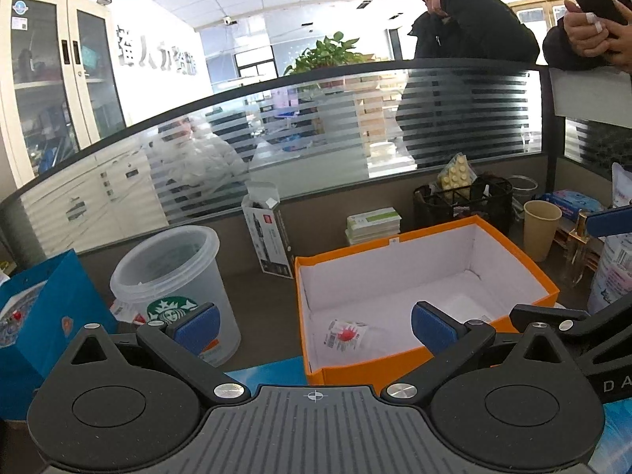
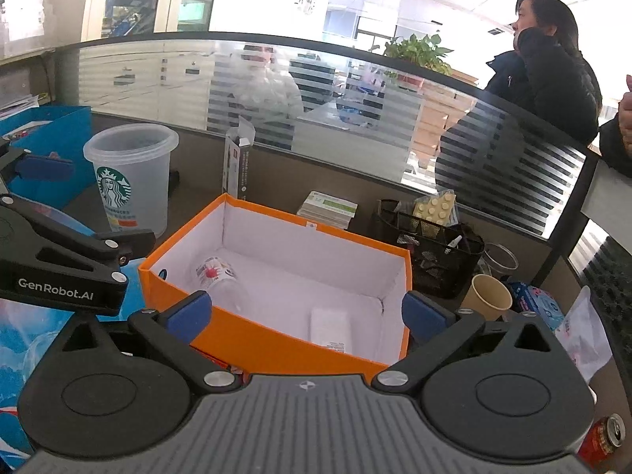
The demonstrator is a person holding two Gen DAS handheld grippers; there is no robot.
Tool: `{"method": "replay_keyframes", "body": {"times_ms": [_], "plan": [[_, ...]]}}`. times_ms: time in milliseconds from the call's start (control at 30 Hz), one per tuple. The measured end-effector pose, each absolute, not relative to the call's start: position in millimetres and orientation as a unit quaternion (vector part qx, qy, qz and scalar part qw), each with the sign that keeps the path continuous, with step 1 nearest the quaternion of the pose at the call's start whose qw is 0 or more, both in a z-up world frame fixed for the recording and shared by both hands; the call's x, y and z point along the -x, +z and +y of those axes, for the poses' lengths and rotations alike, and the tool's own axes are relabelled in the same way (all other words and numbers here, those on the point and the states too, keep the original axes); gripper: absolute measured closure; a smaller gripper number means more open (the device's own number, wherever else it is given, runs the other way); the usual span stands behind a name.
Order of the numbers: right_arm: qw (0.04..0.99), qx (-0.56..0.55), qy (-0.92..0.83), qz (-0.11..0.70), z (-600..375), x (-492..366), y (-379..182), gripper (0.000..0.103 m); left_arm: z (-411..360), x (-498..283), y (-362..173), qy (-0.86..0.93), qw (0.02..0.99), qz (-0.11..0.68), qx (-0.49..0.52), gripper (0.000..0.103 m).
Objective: Organize rigid objects
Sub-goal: 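Withdraw both open tools up and away from the orange box, then reach the left tool toward a black pen while the right grasps the green tube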
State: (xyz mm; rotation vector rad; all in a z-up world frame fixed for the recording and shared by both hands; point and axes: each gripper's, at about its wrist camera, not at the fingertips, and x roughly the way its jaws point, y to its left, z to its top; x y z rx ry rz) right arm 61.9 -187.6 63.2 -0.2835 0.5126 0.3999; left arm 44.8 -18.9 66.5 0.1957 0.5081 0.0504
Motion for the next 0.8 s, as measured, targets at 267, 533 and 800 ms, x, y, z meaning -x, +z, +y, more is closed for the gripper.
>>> {"method": "replay_keyframes", "body": {"times_ms": [267,533,800], "plan": [[0.942,0.125,0.195,0.244,-192.8,-44.3,55.3,0.0,-13.3,-28.1,62.8,0.026,0.965,0.246,-0.088,0.0],[0.951,0.092,0.182,0.232,-207.0,-19.9,27.0,0.0,-9.1,-10.2,35.0,0.017,0.967,0.241,-0.078,0.0],[0.955,0.097,0.142,0.241,-226.8,5.8,-40.3,0.0,-18.3,-7.7,-26.7,-0.01,0.959,0.26,-0.115,0.0]]}}
